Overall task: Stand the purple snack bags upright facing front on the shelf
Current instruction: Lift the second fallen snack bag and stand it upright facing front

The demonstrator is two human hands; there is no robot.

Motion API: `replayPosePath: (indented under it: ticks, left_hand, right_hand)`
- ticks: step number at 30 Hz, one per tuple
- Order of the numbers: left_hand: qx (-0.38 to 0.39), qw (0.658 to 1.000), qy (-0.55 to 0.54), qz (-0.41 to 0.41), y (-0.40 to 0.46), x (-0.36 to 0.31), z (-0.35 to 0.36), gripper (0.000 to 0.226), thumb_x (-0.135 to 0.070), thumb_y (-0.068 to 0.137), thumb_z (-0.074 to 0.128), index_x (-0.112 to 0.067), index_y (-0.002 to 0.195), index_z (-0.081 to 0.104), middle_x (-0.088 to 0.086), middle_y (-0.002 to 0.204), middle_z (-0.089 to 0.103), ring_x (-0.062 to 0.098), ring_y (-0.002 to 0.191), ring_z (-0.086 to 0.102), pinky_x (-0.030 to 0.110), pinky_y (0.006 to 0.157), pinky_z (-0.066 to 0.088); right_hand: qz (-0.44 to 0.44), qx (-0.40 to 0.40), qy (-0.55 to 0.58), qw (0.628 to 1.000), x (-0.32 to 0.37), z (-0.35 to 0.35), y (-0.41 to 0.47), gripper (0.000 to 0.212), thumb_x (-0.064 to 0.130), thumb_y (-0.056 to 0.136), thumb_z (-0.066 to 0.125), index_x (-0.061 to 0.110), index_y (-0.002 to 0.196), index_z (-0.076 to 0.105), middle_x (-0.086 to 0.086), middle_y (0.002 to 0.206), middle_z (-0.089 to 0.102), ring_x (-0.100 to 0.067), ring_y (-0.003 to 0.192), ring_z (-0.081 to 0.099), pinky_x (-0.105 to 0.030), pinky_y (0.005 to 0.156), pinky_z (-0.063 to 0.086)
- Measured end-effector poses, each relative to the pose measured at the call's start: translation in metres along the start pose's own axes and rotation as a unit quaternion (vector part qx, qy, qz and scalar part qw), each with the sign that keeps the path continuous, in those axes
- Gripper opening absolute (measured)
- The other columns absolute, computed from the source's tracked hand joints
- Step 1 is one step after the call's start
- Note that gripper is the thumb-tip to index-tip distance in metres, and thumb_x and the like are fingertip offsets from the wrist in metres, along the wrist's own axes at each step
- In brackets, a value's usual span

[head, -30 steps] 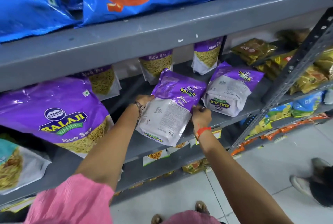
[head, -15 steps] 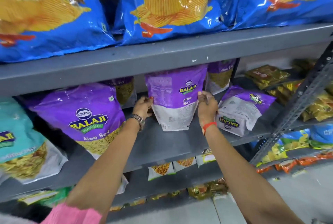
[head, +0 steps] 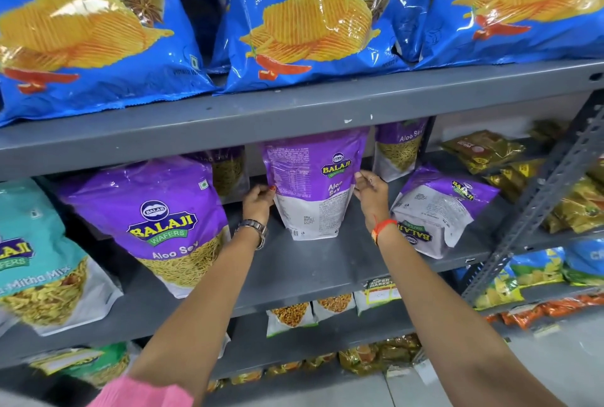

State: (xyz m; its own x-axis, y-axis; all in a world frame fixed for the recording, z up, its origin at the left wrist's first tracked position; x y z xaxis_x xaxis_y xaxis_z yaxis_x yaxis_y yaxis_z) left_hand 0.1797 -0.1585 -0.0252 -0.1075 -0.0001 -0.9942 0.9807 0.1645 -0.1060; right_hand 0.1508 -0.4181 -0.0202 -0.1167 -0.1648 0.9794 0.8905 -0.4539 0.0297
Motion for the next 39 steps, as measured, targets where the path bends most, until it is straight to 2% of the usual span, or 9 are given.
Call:
replayPosePath:
  ticks: [5,10,13,16,21,27,33,36,39]
  left_hand:
    - [-0.069,0.996,-0.004,0.056,-0.011,-0.008,-0.007,0.024,-0.011,0.081,0.062,-0.022,0.067,0.046,-0.001,0.070,0.053,0.011,0.064,0.050,0.030,0.067,0.042]
    - [0.095,0.984,0.026,0.147,-0.038,-0.026,0.032,0.028,-0.004,0.067,0.074,-0.025,0.074,0.056,-0.007,0.082,0.059,-0.011,0.067,0.059,0.010,0.070,0.045]
    - [0.187,0.971,0.014,0.148,-0.049,-0.020,0.046,0.058,-0.024,0.046,0.078,-0.024,0.098,0.053,-0.010,0.101,0.058,-0.015,0.086,0.058,0.005,0.079,0.046]
    - [0.179,0.975,0.011,0.132,-0.047,-0.013,0.042,0.097,-0.035,0.033,0.086,-0.015,0.117,0.042,0.003,0.114,0.055,0.010,0.108,0.054,0.023,0.096,0.045]
    - [0.040,0.992,-0.024,0.119,-0.041,-0.021,0.010,0.054,-0.001,0.067,0.073,0.004,0.115,0.050,0.009,0.101,0.061,-0.007,0.076,0.061,0.008,0.070,0.049]
    - [-0.122,0.981,-0.031,0.148,-0.035,-0.024,-0.031,0.034,0.003,0.074,0.066,0.016,0.103,0.056,0.007,0.085,0.059,-0.015,0.052,0.057,0.001,0.053,0.044]
    - [-0.153,0.972,-0.067,0.163,-0.039,-0.042,-0.037,0.019,0.000,0.080,0.060,0.007,0.099,0.059,-0.004,0.065,0.054,-0.014,0.045,0.051,0.000,0.050,0.040]
    - [-0.174,0.966,-0.085,0.171,-0.038,-0.052,-0.037,0.008,-0.002,0.082,0.059,-0.004,0.089,0.057,-0.017,0.050,0.056,-0.012,0.042,0.048,0.001,0.049,0.037]
    - [-0.180,0.967,-0.072,0.166,-0.033,-0.053,-0.036,0.012,-0.008,0.084,0.058,0.000,0.094,0.058,-0.007,0.055,0.046,-0.001,0.043,0.042,0.005,0.045,0.032]
  right_hand:
    - [0.034,0.020,0.018,0.999,0.001,0.001,-0.009,0.028,0.006,0.095,0.039,0.021,0.077,0.054,0.002,0.082,0.060,-0.008,0.072,0.059,-0.021,0.067,0.051]
    - [0.073,0.044,0.015,0.996,-0.008,0.008,-0.033,0.027,0.005,0.094,0.036,0.020,0.082,0.055,0.010,0.054,0.065,0.001,0.042,0.058,-0.024,0.049,0.052]
    - [0.094,0.047,0.038,0.994,-0.022,0.023,-0.058,0.022,-0.004,0.092,0.034,0.011,0.103,0.048,-0.006,0.066,0.059,0.000,0.038,0.056,-0.020,0.041,0.050]
    - [0.117,0.094,0.054,0.987,-0.035,0.048,-0.080,0.022,-0.007,0.092,0.036,0.009,0.107,0.039,-0.013,0.072,0.059,-0.007,0.041,0.062,-0.021,0.043,0.054]
    - [0.100,0.131,0.033,0.986,-0.034,0.063,-0.084,0.021,-0.005,0.090,0.046,0.008,0.104,0.037,-0.012,0.067,0.058,-0.006,0.041,0.061,-0.019,0.045,0.054]
    - [0.035,0.006,0.053,0.998,-0.010,0.032,-0.048,0.030,-0.012,0.084,0.040,0.016,0.085,0.050,-0.008,0.061,0.054,-0.003,0.037,0.052,-0.015,0.038,0.044]
    - [0.009,-0.013,0.098,0.995,0.018,0.041,-0.007,0.019,0.006,0.088,0.054,0.016,0.105,0.052,0.004,0.092,0.058,-0.006,0.084,0.054,-0.018,0.080,0.044]
    - [0.013,-0.002,0.103,0.995,0.025,0.045,0.005,0.028,0.007,0.092,0.048,-0.001,0.119,0.051,0.001,0.099,0.056,-0.003,0.081,0.054,0.001,0.061,0.042]
    - [0.035,0.028,0.095,0.994,0.022,0.049,0.014,0.020,0.002,0.091,0.047,-0.001,0.107,0.059,0.014,0.069,0.069,0.003,0.062,0.057,-0.007,0.058,0.045]
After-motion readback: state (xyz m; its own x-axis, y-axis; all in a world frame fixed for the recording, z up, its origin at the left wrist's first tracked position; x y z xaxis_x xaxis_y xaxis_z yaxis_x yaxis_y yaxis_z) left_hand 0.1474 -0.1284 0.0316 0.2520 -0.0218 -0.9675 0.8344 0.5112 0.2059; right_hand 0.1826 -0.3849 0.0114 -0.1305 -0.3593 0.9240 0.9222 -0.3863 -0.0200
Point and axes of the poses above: each hand's wrist, its own y-axis towards the middle knuckle, its own z-axis out of the palm, x = y × z, the point moved 9 cm from there along y, towards the middle knuckle
